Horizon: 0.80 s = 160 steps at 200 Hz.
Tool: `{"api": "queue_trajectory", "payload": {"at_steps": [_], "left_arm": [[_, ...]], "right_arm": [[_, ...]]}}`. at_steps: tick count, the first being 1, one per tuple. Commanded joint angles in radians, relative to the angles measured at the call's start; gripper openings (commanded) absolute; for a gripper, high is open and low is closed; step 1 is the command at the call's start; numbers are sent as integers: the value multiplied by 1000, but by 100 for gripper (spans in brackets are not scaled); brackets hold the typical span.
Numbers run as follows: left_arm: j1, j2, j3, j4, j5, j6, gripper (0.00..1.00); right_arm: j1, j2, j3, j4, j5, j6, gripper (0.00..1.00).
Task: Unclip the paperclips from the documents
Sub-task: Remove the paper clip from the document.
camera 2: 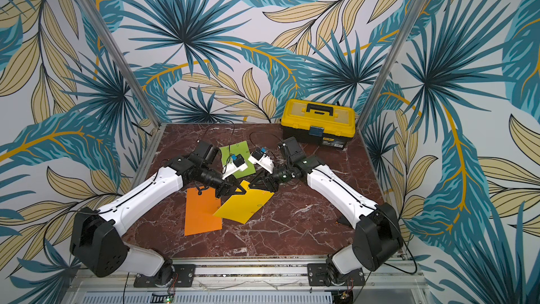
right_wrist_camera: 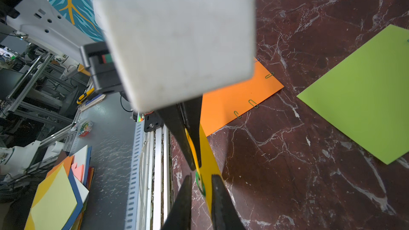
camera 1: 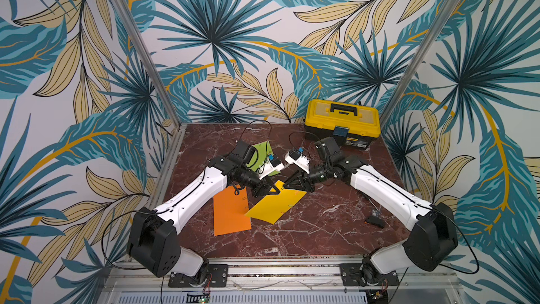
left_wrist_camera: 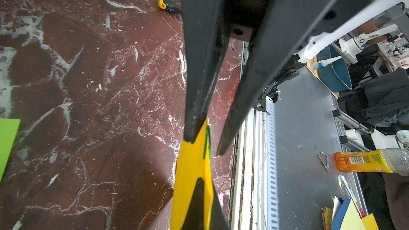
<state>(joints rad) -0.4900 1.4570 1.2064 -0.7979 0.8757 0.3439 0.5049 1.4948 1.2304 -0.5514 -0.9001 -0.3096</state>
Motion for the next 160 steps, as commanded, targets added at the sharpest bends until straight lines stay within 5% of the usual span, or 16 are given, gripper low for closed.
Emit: {"api": "queue_trajectory", "payload": {"at_steps": [1,160], "left_arm": [[5,-3,6,-3,12,3,0],[5,12,-31,-3,5,-9,0]], "right_arm": [[4,10,-11,-13,-25,-1,13],[0,9,-3,-18,-19,8,8]]}}
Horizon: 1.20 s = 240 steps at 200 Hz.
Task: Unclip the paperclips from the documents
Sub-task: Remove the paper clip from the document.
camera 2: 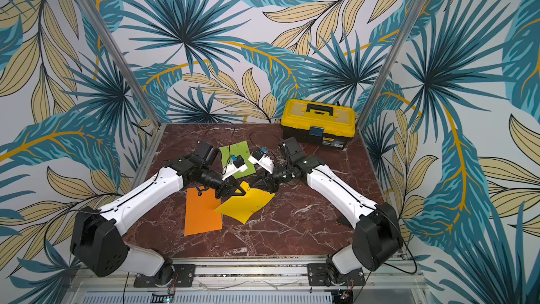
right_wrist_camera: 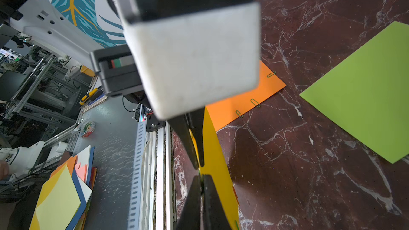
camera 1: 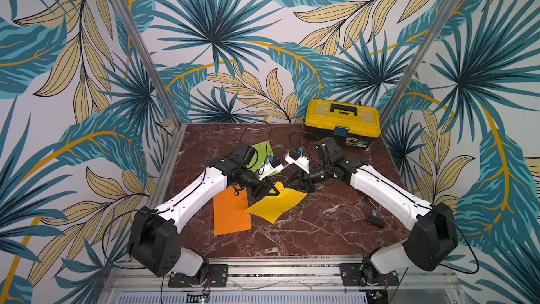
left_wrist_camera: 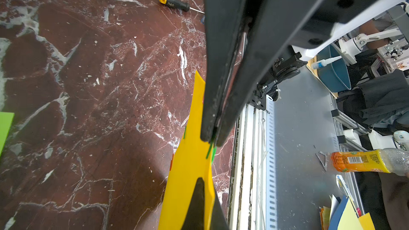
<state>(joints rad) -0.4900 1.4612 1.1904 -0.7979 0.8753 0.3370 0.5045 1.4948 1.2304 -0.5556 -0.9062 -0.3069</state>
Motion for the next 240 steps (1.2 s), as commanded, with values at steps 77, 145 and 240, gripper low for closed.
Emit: {"api": "queue_trajectory", "payload": {"at_steps": [77,145,240], "left_arm": [[5,2,-12,-3,1,-4,0],[5,2,-25,-3,0,-15,0],[5,5,-34,-3,-13,-16,0]], "right_arm": [[-1,20,3,-29,-19,5,1],[-10,12,7,-18,0,18,0],[-20,-5,5,-16,5,29,0]]}}
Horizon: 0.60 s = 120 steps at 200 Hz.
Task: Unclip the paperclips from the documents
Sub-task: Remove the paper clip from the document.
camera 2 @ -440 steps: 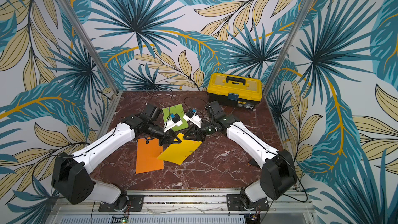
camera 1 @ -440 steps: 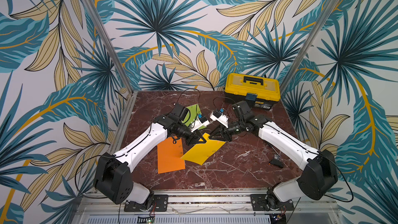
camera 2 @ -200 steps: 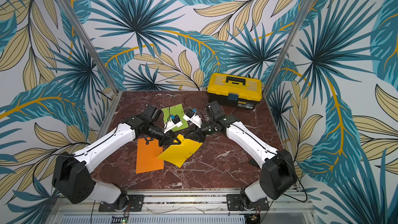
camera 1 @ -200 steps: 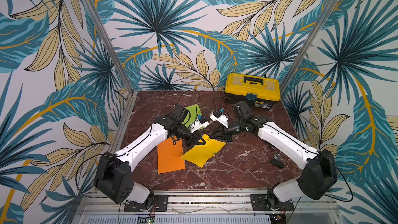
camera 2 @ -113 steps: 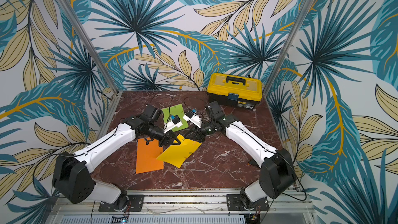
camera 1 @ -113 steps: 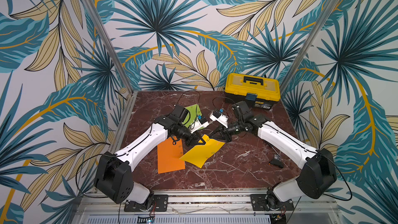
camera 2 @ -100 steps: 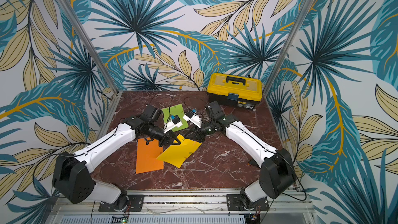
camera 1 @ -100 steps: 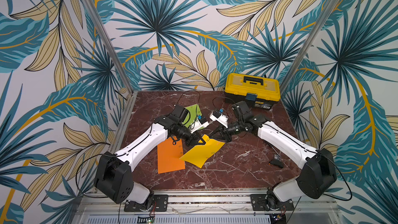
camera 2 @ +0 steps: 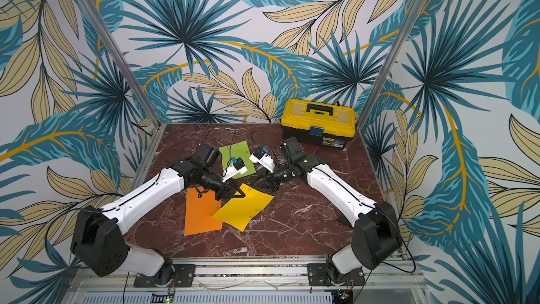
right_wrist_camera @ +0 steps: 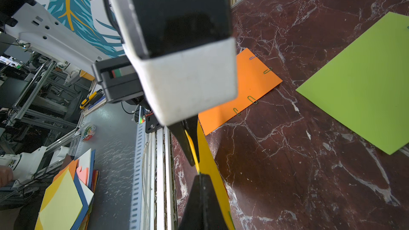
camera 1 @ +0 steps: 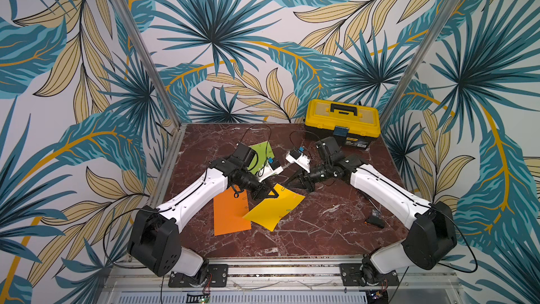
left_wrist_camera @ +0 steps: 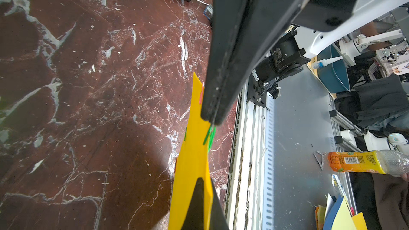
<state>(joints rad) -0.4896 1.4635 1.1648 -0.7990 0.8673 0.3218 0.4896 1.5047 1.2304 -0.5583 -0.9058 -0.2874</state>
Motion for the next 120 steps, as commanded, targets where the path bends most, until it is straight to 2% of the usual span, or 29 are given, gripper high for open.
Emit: {"api": "queue_trajectory", "payload": {"at_steps": [1,81,98,120], "left_arm": [[5,2,-9,-2,-5,-1,0],[5,6,-14,-2,-28,-7,0],[5,2,-9,-2,-32,-10,0],[6,-2,2,-2,-34,-22,0]], "right_arm": [[-6,-14,5,-13,5,10,0],[-94,-44,-41,108,47,136,0],[-127,-44,-61,149,97,197,0],[-185,-32,-99,218,234,312,0]]}}
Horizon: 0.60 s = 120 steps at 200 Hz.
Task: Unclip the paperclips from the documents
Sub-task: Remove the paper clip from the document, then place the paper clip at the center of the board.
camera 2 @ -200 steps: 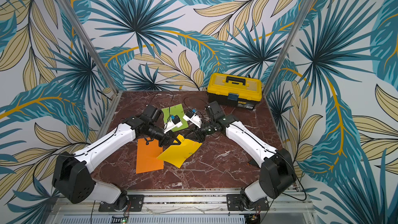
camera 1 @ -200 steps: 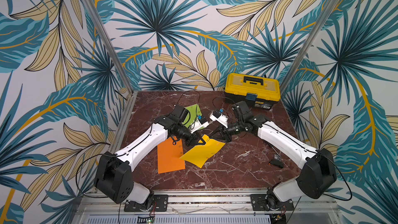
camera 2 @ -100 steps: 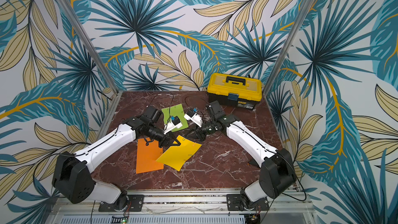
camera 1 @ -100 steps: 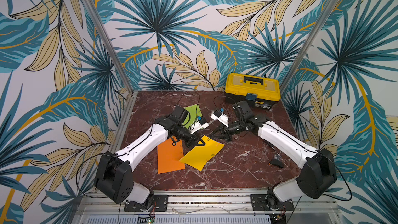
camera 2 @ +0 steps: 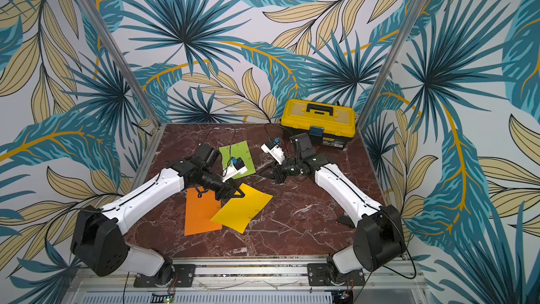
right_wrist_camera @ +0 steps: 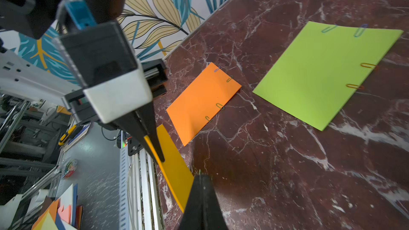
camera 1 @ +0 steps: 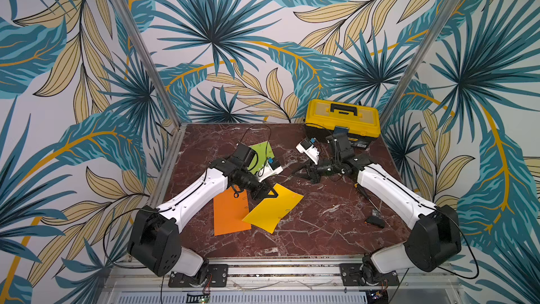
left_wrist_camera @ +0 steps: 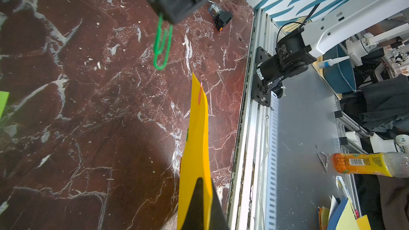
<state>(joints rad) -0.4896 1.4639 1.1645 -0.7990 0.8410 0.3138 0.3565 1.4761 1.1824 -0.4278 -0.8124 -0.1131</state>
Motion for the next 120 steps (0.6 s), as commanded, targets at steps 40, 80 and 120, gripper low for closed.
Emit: {"api": "queue_trajectory", "payload": {"at_steps": [40,80,120], "left_arm": [[13,7,17,-2,-8,-21,0],[16,16,23,-2,-3,-22,0],[19,17,27,-2,3,-25,0]], "right_arm": [[-164,88,-77,108,277,300,0],[-235,191,-86,153,366,450,0],[-274,288,-87,201,402,565,0]]}}
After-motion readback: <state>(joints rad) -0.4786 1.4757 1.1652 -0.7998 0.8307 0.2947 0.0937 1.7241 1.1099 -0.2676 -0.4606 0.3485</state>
